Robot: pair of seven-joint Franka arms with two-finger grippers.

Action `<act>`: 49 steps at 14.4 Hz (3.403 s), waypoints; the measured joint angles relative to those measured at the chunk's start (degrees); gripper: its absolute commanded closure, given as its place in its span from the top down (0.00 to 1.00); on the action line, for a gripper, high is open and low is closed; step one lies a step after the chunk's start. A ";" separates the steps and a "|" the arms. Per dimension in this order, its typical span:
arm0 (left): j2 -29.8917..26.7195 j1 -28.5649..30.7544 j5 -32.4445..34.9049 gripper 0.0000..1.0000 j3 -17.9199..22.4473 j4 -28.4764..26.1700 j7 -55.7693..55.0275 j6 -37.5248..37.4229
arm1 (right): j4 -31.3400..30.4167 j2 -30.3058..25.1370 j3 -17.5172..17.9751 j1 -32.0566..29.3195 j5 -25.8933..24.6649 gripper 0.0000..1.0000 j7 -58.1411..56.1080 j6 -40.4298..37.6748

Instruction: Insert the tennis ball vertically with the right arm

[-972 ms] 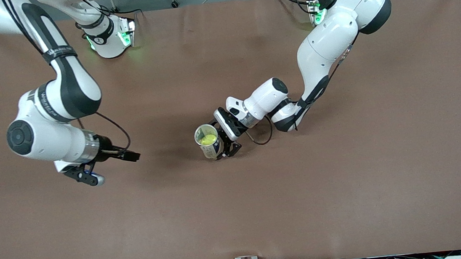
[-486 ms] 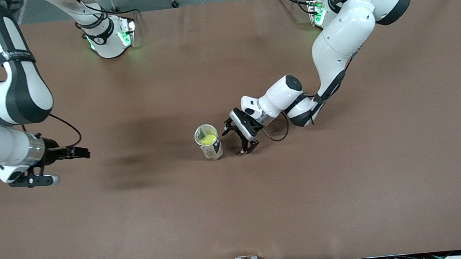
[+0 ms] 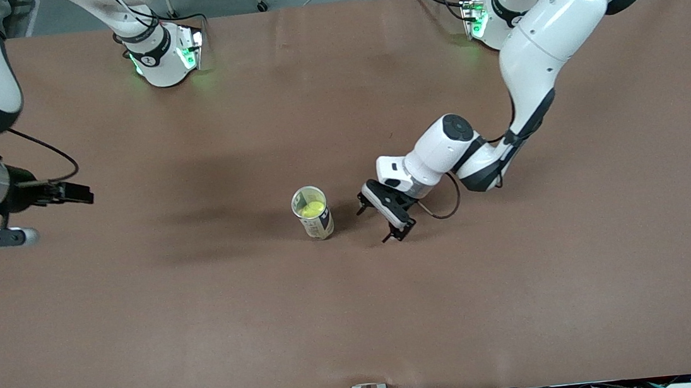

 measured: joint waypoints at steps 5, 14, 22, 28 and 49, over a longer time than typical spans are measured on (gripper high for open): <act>-0.55 6.44 -2.36 1.00 -4.55 11.11 -0.05 -21.27 | 1.82 -1.73 -8.76 6.47 0.00 1.00 -0.20 -3.05; -0.55 11.01 -12.60 1.00 -3.96 27.65 -0.30 -39.77 | 1.96 -3.17 -13.24 11.65 0.00 1.00 -0.44 -3.11; -7.49 19.29 -12.84 1.00 -4.33 31.84 -0.27 -55.77 | 3.62 -3.55 -14.89 13.33 0.00 1.00 -0.45 -3.14; -22.00 16.91 -21.71 1.00 8.67 31.81 -0.02 -70.76 | 5.52 -3.61 -15.06 13.33 0.00 1.00 -0.45 -3.49; -44.98 -4.32 -33.96 1.00 38.85 26.14 0.03 -94.02 | 2.68 -10.31 -14.98 13.98 1.14 1.00 -0.54 -7.32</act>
